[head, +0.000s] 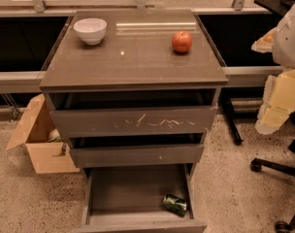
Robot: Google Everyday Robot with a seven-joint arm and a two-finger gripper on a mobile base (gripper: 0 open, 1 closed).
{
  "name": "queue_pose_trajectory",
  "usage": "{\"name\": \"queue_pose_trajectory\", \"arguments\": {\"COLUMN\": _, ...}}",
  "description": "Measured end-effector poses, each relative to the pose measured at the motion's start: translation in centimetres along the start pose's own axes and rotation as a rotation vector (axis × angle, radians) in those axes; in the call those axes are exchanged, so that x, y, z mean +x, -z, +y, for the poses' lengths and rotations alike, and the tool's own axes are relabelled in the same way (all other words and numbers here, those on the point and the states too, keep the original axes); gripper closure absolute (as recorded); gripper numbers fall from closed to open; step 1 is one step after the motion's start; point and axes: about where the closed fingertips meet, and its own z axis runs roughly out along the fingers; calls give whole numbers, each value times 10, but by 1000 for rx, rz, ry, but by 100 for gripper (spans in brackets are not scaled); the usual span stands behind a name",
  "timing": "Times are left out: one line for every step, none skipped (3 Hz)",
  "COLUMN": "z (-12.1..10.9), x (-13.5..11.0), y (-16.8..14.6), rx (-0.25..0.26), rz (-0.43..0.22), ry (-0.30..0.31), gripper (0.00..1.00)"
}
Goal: Pick green can from bottom drawer and place on counter
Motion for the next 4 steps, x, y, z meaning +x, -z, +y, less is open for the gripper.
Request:
{"name": "queue_pose_trajectory", "arguments": {"z": 0, "x": 0, "y": 0, "rx": 0, "rz": 0, "ry": 0, "gripper": 0}}
{"name": "queue_pose_trajectory", "arguments": {"z": 3, "x": -3, "y": -16, "rx": -15, "rz": -17, "ry": -8, "gripper": 0}}
{"name": "queue_pose_trajectory", "arguments": {"z": 17, "x": -8, "y": -64, "rx": -75, "rz": -96, "ry": 0, "gripper": 0}}
{"name": "queue_pose_trajectory", "arguments": {"z": 39, "x": -19, "y": -121, "rx": -138, "rz": -218, "ry": 21, "gripper": 0}}
